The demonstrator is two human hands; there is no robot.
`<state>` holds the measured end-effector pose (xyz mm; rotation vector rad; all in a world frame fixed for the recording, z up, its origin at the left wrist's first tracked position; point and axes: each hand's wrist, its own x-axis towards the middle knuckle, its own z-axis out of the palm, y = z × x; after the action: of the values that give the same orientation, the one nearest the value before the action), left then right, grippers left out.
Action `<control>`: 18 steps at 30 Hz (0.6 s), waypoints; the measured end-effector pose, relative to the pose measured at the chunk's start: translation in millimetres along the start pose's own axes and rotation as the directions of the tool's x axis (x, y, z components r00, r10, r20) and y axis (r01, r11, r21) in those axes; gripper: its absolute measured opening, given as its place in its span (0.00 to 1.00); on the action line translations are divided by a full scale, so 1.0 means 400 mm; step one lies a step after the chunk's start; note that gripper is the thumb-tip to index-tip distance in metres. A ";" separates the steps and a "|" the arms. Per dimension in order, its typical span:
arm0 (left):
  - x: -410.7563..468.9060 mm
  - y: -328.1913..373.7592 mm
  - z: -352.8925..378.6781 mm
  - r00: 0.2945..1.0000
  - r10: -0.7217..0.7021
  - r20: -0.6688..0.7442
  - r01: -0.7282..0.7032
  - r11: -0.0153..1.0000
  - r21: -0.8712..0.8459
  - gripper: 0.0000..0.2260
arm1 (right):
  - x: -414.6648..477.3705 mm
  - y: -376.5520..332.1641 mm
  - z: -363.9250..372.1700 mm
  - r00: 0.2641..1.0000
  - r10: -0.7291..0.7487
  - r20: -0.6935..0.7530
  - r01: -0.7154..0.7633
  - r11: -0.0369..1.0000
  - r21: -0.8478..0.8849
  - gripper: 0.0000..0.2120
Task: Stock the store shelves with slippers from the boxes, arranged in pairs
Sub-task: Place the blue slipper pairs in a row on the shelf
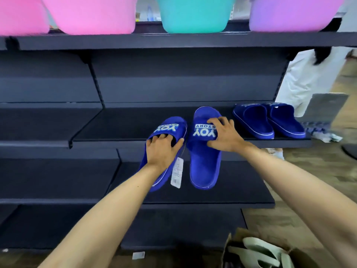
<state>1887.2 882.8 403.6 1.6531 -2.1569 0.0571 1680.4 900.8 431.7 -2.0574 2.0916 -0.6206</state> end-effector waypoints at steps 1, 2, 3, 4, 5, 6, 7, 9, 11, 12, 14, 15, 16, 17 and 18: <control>0.032 0.017 0.016 1.000 0.008 0.006 -0.008 1.000 0.010 0.22 | 0.030 0.026 -0.010 1.000 0.024 0.000 -0.024 1.000 0.002 0.33; 0.066 0.035 0.032 1.000 0.012 0.017 -0.012 1.000 0.010 0.22 | 0.062 0.052 -0.019 0.999 0.037 0.007 -0.037 0.999 0.000 0.32; 0.101 0.052 0.049 0.999 0.014 0.030 -0.014 1.000 0.001 0.22 | 0.096 0.077 -0.028 0.999 0.032 0.021 -0.032 0.999 -0.001 0.31; 0.139 0.070 0.065 0.999 0.014 0.044 -0.014 1.000 -0.015 0.23 | 0.134 0.101 -0.037 0.999 0.014 0.033 -0.014 1.000 -0.005 0.29; 0.177 0.089 0.080 0.998 0.014 0.066 -0.012 0.999 -0.030 0.23 | 0.172 0.123 -0.043 0.999 0.000 0.040 0.000 1.000 -0.008 0.28; 0.216 0.109 0.093 0.996 0.013 0.093 -0.010 0.999 -0.035 0.23 | 0.210 0.142 -0.051 0.999 0.003 0.044 -0.003 1.000 -0.010 0.27; 0.254 0.130 0.104 0.992 0.014 0.124 -0.011 1.000 -0.030 0.23 | 0.248 0.161 -0.059 0.998 0.019 0.052 -0.018 1.000 -0.011 0.26; 0.324 0.171 0.128 0.978 0.024 0.207 -0.023 1.000 -0.007 0.25 | 0.320 0.200 -0.070 0.996 0.049 0.073 -0.049 0.999 -0.005 0.25; 0.384 0.203 0.155 0.960 0.026 0.277 -0.029 1.000 0.007 0.27 | 0.378 0.242 -0.076 0.995 0.053 0.087 -0.051 0.998 -0.027 0.25; 0.407 0.215 0.169 0.954 0.021 0.300 -0.024 1.000 0.005 0.27 | 0.400 0.261 -0.075 0.995 0.040 0.094 -0.036 0.998 -0.050 0.24; 0.438 0.237 0.200 0.942 0.007 0.336 -0.002 1.000 -0.015 0.28 | 0.432 0.294 -0.063 0.995 -0.006 0.096 0.013 0.997 -0.076 0.20; 0.449 0.249 0.217 0.938 0.003 0.346 0.007 1.000 -0.028 0.28 | 0.445 0.308 -0.053 0.996 -0.023 0.087 0.030 0.996 -0.078 0.19; 0.459 0.261 0.233 0.938 0.001 0.346 0.014 0.999 -0.042 0.28 | 0.454 0.320 -0.044 0.997 -0.046 0.070 0.052 0.994 -0.092 0.19; 0.468 0.274 0.247 0.941 -0.003 0.337 0.024 0.998 -0.058 0.28 | 0.462 0.331 -0.037 0.996 -0.074 0.040 0.079 0.989 -0.128 0.19; 0.479 0.288 0.259 0.945 -0.013 0.327 0.040 0.996 -0.075 0.28 | 0.466 0.340 -0.031 0.996 -0.088 0.011 0.088 0.978 -0.187 0.19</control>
<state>1709.7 712.2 401.6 1.7449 -2.3372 -0.3316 1540.4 717.1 424.8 -2.2591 2.1413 -0.4471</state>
